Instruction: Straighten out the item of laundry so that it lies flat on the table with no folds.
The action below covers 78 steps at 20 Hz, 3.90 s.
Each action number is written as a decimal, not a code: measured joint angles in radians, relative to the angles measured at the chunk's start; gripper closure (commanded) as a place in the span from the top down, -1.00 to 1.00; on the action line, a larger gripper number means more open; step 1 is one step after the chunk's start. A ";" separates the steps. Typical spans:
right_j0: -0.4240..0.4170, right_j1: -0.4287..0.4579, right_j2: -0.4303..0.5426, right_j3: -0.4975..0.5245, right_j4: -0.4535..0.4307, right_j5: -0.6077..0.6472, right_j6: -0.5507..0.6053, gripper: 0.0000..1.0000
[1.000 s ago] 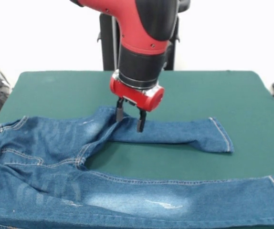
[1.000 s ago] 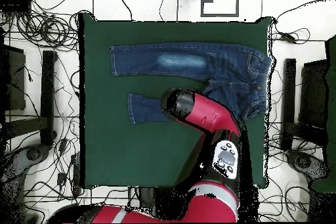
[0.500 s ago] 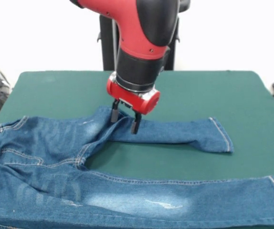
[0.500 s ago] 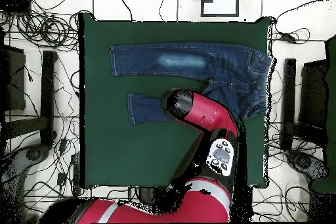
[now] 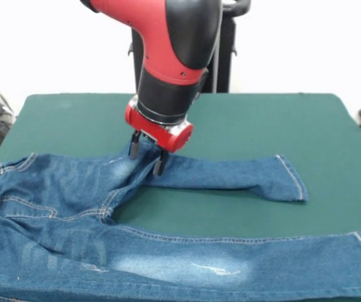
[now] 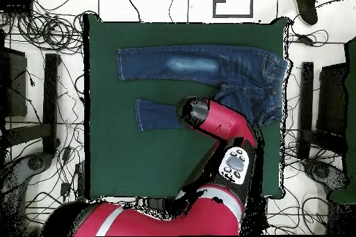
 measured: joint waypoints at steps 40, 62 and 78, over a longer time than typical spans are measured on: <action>0.036 0.074 -0.049 -0.044 0.107 0.000 0.000 1.00; 0.036 0.097 -0.049 -0.049 0.143 -0.003 0.000 1.00; 0.036 0.097 -0.049 -0.049 0.143 -0.042 0.000 -1.00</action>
